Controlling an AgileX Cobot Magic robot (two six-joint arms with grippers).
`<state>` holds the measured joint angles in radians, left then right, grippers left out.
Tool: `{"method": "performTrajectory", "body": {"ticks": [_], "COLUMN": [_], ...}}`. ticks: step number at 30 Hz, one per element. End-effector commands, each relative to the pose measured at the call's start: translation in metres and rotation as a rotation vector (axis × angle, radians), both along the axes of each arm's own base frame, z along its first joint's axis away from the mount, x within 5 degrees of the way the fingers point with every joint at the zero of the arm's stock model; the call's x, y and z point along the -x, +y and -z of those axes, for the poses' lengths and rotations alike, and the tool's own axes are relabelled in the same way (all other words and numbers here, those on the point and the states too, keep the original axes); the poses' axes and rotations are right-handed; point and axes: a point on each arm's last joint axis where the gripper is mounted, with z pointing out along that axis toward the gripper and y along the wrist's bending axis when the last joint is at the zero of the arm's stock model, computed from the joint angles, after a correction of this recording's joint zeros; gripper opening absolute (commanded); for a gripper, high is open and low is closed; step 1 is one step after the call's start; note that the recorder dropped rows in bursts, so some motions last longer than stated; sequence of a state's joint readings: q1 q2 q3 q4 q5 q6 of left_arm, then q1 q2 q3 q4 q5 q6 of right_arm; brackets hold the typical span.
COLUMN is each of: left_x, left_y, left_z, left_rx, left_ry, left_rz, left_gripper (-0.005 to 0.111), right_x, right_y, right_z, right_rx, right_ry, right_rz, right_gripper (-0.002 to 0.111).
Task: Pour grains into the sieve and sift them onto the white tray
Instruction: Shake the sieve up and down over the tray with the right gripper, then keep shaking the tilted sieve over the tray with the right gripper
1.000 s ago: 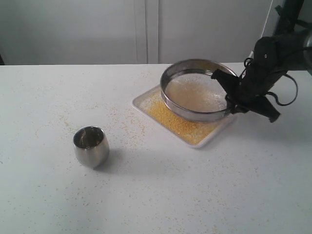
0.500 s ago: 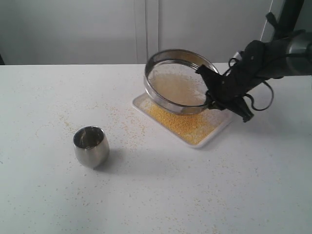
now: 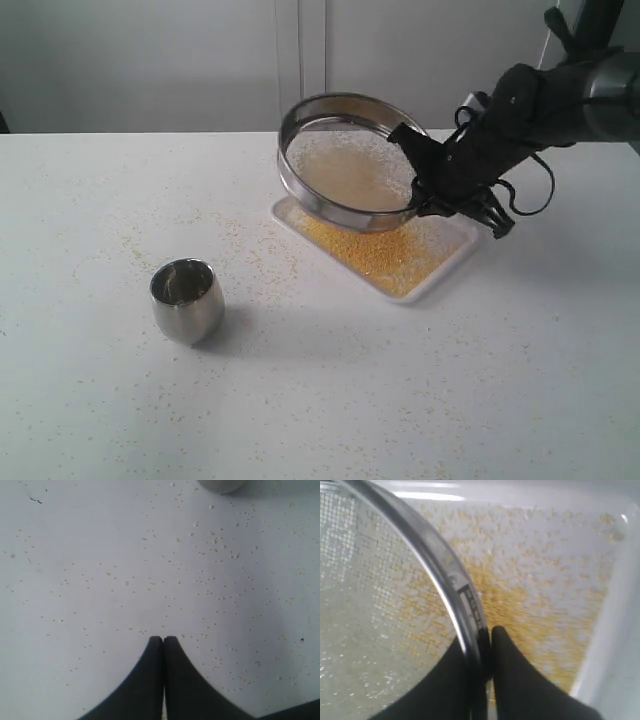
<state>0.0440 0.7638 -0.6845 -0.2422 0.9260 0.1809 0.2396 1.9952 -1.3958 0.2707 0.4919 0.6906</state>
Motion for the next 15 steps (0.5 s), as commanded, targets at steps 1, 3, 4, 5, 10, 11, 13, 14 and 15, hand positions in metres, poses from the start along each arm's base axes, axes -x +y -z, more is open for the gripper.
{"method": "performTrajectory", "body": {"ticks": [1, 3, 4, 5, 10, 11, 13, 14, 15], "left_x": [0.002, 0.002, 0.002, 0.002, 0.002, 0.002, 0.002, 0.002, 0.002], "left_y": [-0.001, -0.001, -0.001, -0.001, -0.001, -0.001, 0.000, 0.000, 0.000], "left_z": [0.001, 0.001, 0.001, 0.001, 0.001, 0.001, 0.001, 0.001, 0.001], "left_rx": [0.007, 0.007, 0.007, 0.007, 0.007, 0.007, 0.005, 0.005, 0.005], "left_ry": [0.006, 0.006, 0.006, 0.006, 0.006, 0.006, 0.006, 0.006, 0.006], "left_rz": [0.003, 0.003, 0.003, 0.003, 0.003, 0.003, 0.003, 0.003, 0.003], "left_gripper": [0.000, 0.000, 0.000, 0.000, 0.000, 0.000, 0.000, 0.000, 0.000], "right_x": [0.007, 0.004, 0.001, -0.005, -0.003, 0.002, 0.010, 0.012, 0.011], "right_y": [-0.038, -0.037, -0.027, -0.014, -0.006, -0.019, -0.034, -0.038, -0.038], "right_z": [-0.013, -0.015, -0.015, -0.014, -0.012, -0.011, -0.008, -0.007, -0.007], "right_rx": [0.086, 0.022, -0.012, -0.046, 0.042, 0.106, 0.176, 0.187, 0.174], "right_ry": [0.109, 0.086, 0.045, -0.030, -0.019, 0.044, 0.157, 0.188, 0.182], "right_rz": [0.043, 0.130, 0.131, 0.120, -0.009, -0.030, -0.031, 0.004, 0.033], "right_gripper": [0.000, 0.000, 0.000, 0.000, 0.000, 0.000, 0.000, 0.000, 0.000]}}
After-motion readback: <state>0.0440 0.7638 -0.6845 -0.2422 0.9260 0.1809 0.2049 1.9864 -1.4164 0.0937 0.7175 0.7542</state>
